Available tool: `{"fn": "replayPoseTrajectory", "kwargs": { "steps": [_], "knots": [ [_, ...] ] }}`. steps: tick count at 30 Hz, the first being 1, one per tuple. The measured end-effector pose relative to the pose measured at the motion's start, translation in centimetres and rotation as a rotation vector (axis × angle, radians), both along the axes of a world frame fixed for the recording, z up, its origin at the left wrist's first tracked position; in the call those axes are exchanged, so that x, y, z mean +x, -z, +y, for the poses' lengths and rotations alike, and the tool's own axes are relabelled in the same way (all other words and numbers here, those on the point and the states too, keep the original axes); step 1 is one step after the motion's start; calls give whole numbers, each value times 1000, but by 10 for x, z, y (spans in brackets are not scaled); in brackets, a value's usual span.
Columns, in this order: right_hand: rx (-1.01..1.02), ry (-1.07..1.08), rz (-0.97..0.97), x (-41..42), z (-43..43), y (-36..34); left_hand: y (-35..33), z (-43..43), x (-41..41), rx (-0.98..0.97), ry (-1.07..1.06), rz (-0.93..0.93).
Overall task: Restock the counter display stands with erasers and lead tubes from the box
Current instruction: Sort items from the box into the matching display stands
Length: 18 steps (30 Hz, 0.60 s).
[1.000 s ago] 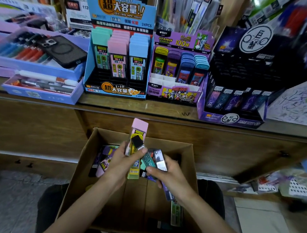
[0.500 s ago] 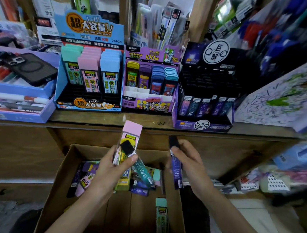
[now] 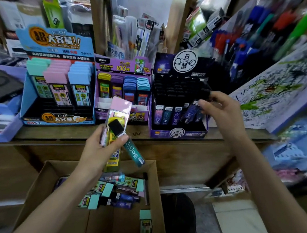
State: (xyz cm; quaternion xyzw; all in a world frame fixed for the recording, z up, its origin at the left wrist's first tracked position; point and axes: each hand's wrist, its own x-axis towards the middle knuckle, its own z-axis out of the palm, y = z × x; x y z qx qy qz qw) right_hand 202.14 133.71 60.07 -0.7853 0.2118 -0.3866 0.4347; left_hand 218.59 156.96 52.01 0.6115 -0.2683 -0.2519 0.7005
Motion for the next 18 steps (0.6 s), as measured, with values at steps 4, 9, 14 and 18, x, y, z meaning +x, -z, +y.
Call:
{"fn": "replayPoseTrajectory", "kwargs": {
  "steps": [4, 9, 14, 18],
  "knots": [
    [-93, -57, 95, 5, -10, 2, -1, -8, -2, 14, 9, -11],
    [-94, -151, 142, 7, -15, 5, -1, -13, -5, 33, 17, -24],
    [-30, 19, 157, 16, -15, 20, -3, -16, -9, 28, 27, -26],
    [-68, 100, 227, 18, -11, 21, -7, -20, -13, 13, 36, -25]
  ]
}}
